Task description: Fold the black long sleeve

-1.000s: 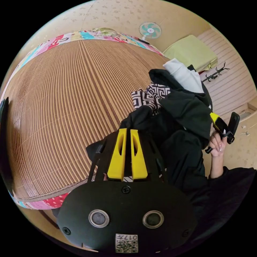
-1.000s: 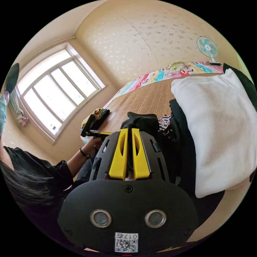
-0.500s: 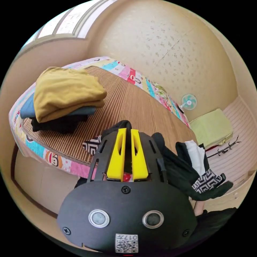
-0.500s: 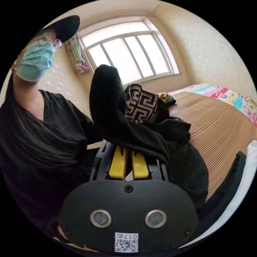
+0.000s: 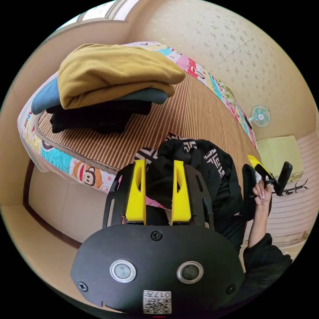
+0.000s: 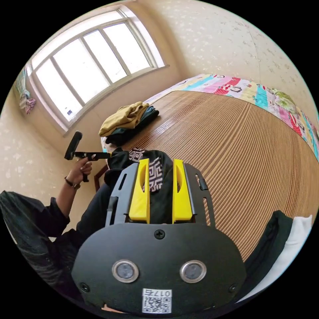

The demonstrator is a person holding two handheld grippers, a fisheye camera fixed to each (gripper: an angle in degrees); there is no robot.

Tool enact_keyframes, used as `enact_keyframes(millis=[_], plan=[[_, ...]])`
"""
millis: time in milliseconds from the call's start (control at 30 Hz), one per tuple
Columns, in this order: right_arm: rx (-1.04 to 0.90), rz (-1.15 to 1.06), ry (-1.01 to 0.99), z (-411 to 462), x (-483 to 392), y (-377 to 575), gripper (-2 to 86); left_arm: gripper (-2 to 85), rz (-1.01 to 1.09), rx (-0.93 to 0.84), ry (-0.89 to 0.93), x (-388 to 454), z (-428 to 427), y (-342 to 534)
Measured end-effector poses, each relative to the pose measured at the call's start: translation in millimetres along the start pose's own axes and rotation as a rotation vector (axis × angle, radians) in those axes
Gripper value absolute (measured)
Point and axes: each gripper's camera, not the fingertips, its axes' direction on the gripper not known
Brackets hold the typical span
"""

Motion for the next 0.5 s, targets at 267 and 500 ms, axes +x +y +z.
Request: enact_keyframes(millis=[267,500], plan=[[-0.268,-0.032,0.330,92.2,-26.4,-39.7,1.5,4.4,0.043,0.025,0.068,-36.7,-42.6,73.6],[-0.046,0.032,0.575,59.7,-48.1,-12.0,1.0,5.2,-0.059,-0.005,0.030,-75.2,-46.6,107.2]])
